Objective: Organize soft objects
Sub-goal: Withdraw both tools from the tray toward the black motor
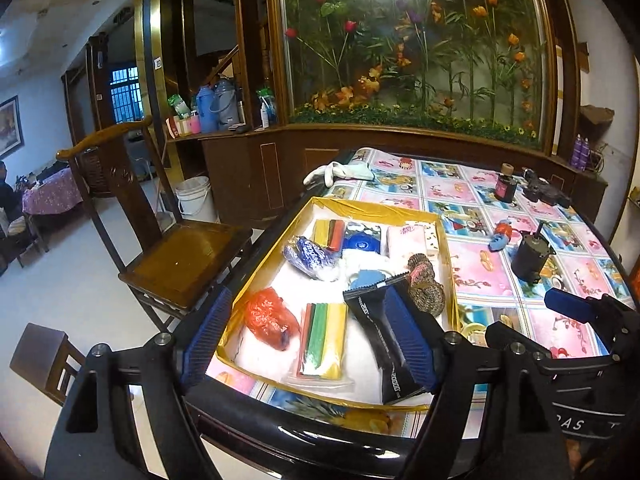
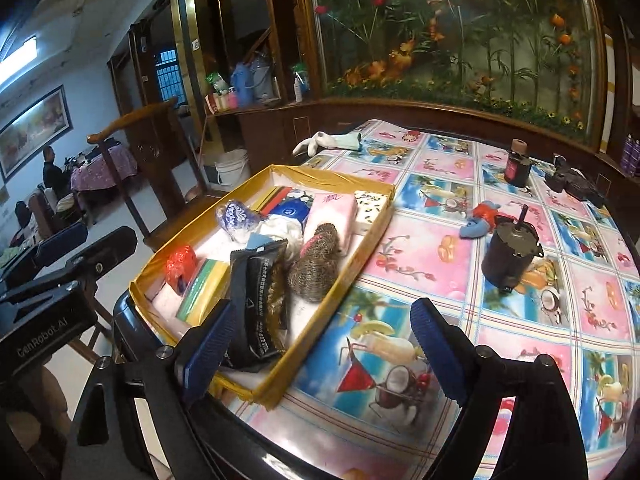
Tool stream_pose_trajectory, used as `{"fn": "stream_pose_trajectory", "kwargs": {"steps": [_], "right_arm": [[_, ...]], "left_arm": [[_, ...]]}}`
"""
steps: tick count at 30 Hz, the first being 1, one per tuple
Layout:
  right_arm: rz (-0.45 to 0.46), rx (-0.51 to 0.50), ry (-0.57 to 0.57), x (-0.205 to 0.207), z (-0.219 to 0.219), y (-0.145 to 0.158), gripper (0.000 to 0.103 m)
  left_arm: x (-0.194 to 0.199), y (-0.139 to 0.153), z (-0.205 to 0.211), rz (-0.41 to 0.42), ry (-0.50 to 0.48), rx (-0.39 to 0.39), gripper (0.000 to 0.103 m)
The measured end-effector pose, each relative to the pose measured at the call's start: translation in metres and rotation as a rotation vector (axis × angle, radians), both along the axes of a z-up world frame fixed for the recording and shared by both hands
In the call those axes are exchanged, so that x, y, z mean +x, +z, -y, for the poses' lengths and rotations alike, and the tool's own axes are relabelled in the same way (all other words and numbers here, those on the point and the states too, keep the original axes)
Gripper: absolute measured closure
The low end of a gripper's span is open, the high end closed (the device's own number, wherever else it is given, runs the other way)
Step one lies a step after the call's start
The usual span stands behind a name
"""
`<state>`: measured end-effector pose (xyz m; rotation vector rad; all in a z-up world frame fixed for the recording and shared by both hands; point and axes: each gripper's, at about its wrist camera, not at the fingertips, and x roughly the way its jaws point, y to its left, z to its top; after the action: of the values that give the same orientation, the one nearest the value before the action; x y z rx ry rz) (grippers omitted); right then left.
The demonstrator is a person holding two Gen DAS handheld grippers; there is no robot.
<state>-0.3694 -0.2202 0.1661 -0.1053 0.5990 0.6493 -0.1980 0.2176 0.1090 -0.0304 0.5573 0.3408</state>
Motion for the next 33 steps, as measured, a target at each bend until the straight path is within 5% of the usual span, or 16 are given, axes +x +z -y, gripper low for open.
{"fn": "stream_pose_trajectory", "kwargs": {"steps": [33], "right_arm": [[-0.075,0.005,-0.013,0.003,0.003,-0.014,0.012]], "left_arm": [[0.011,-0.022,0.023,-0.122,-0.028,0.048,0.024]]}}
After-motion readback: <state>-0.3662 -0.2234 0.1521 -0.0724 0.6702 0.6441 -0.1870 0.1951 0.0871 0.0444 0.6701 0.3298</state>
